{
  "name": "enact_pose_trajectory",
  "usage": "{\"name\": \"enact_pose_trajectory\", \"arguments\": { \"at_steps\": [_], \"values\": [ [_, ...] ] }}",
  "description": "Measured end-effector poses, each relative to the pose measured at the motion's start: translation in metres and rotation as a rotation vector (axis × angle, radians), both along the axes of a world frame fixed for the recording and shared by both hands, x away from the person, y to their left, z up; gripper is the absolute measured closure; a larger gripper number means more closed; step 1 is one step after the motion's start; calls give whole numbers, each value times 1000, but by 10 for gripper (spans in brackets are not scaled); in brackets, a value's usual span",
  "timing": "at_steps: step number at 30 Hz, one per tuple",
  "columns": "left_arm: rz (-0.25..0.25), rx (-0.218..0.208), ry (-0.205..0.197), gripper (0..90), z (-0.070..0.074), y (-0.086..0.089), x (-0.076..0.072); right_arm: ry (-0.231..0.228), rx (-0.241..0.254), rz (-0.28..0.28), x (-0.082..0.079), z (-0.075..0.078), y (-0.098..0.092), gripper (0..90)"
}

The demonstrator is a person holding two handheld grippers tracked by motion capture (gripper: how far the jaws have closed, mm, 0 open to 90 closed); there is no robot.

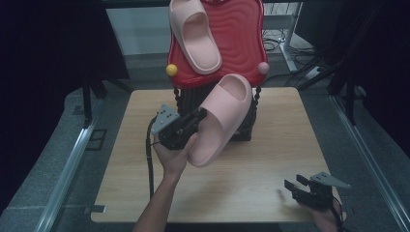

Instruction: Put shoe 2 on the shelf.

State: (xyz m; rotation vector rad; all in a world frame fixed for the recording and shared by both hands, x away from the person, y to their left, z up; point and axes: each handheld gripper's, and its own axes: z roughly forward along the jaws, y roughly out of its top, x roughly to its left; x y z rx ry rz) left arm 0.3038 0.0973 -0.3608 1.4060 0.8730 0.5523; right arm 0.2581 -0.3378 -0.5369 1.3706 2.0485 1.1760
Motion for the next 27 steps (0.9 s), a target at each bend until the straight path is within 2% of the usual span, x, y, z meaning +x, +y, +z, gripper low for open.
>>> {"name": "enact_pose_trajectory", "arguments": {
  "at_steps": [21, 27],
  "values": [
    [77, 25, -46, 847, 56, -12, 31, 8, 3, 0, 1, -1, 0, 416],
    [86, 22, -47, 846, 71, -15, 41, 12, 7, -6, 0, -1, -1, 416]
  ]
}}
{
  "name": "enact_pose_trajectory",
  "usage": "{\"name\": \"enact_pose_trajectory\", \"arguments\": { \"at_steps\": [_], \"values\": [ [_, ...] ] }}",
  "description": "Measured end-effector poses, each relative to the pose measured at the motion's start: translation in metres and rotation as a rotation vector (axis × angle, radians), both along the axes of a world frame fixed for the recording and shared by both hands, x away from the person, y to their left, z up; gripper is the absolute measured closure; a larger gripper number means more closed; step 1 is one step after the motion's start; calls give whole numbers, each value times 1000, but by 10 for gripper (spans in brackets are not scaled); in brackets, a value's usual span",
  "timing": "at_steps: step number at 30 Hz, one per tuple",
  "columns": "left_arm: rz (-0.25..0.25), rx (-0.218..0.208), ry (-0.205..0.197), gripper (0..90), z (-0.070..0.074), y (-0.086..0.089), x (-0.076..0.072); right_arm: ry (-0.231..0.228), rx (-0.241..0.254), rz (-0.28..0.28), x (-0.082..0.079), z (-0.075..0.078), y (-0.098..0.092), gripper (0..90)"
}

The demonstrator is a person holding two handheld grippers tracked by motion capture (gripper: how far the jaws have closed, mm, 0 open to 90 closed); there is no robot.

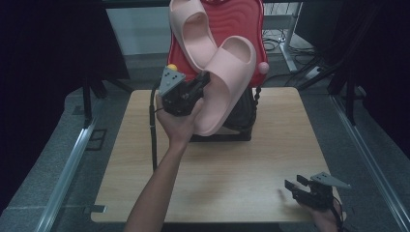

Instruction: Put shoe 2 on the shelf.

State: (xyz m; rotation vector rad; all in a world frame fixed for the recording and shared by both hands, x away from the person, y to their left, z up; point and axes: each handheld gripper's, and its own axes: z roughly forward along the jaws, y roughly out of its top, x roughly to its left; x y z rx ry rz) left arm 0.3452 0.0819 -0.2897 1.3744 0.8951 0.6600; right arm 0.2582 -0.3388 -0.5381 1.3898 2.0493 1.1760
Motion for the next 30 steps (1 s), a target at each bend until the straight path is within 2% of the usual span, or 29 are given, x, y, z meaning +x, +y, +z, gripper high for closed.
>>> {"name": "enact_pose_trajectory", "arguments": {
  "at_steps": [4, 8, 14, 28, 30],
  "values": [
    [21, 6, -12, 845, 15, -7, 9, -1, 1, 2, 0, 0, 0, 416],
    [42, 7, -1, 845, 30, -17, 22, -1, -2, 3, 0, -1, 1, 416],
    [74, 45, -10, 845, 50, -34, 39, -4, -1, 9, 0, -1, 1, 416],
    [138, 29, 14, 844, 75, -52, 84, -5, 2, 3, -2, -1, 1, 416],
    [149, 37, 16, 844, 78, -56, 91, -9, 3, 3, -2, 0, 2, 416]
  ]
}}
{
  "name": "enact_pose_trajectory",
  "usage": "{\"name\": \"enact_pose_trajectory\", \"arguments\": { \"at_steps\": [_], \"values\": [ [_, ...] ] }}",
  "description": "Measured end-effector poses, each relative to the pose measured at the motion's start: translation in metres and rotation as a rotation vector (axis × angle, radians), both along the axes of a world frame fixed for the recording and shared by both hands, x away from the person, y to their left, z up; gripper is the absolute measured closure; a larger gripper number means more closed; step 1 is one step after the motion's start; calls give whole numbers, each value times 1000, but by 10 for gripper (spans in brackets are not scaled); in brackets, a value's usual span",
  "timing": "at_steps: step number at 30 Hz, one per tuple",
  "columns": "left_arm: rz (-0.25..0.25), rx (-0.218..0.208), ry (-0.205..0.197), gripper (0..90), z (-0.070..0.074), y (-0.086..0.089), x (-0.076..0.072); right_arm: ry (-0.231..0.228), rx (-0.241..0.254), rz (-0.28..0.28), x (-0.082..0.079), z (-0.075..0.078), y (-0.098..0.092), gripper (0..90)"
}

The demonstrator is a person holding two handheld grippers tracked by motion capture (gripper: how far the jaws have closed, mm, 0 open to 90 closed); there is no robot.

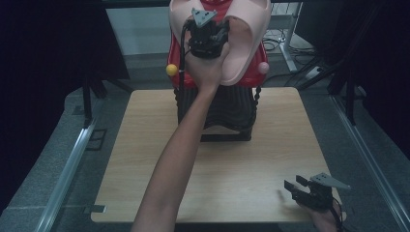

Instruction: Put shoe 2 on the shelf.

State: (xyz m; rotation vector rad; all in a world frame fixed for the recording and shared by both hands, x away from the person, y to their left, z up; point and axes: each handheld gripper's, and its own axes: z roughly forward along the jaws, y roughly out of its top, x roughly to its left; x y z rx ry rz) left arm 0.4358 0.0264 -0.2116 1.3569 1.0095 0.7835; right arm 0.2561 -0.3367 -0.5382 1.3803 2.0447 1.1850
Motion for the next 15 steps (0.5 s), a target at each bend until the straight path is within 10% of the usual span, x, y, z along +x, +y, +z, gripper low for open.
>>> {"name": "enact_pose_trajectory", "arguments": {
  "at_steps": [15],
  "values": [
    [34, 30, 26, 836, 3, -27, 35, -8, 7, -11, -3, 2, 0, 416]
  ]
}}
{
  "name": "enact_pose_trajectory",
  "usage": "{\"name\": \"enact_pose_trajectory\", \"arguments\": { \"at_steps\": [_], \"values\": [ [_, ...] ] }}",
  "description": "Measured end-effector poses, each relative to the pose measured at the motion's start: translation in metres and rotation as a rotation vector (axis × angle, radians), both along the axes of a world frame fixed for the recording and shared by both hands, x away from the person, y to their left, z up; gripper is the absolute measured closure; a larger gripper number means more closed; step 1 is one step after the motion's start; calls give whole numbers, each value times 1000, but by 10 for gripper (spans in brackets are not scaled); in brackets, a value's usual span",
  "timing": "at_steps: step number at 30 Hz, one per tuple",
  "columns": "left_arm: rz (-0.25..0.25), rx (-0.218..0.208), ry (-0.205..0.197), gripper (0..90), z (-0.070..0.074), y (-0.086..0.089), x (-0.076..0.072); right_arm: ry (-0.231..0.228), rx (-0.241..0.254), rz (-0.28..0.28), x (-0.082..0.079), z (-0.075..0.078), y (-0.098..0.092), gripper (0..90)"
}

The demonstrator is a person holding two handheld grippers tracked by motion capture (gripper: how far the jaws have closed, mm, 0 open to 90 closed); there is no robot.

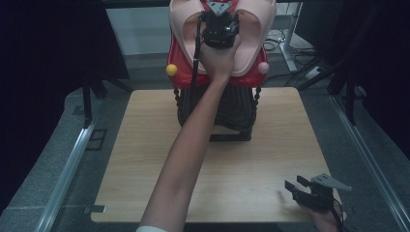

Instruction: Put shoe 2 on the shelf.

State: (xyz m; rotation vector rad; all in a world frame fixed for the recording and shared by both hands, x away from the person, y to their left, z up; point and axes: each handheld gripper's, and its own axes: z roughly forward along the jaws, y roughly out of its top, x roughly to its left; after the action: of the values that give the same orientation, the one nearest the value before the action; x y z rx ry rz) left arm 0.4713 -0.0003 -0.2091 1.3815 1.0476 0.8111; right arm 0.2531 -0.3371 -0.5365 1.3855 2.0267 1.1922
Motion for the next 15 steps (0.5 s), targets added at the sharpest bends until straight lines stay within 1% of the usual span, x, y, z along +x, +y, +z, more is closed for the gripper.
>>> {"name": "enact_pose_trajectory", "arguments": {
  "at_steps": [3, 6, 9, 12, 15],
  "values": [
    [11, 14, 8, 837, -1, -4, 5, 1, 2, -3, 0, 0, -1, 416],
    [20, 12, 16, 837, -3, -7, 9, -2, 2, -3, 0, 1, -1, 417],
    [44, 12, 26, 834, -4, -8, 11, -1, 1, 0, 0, 0, -1, 416],
    [49, 25, 38, 817, -7, -9, 12, -1, 4, 3, 0, 1, -1, 416],
    [59, 21, 30, 785, -10, -7, 12, 2, 6, 4, -1, 0, -1, 417]
  ]
}}
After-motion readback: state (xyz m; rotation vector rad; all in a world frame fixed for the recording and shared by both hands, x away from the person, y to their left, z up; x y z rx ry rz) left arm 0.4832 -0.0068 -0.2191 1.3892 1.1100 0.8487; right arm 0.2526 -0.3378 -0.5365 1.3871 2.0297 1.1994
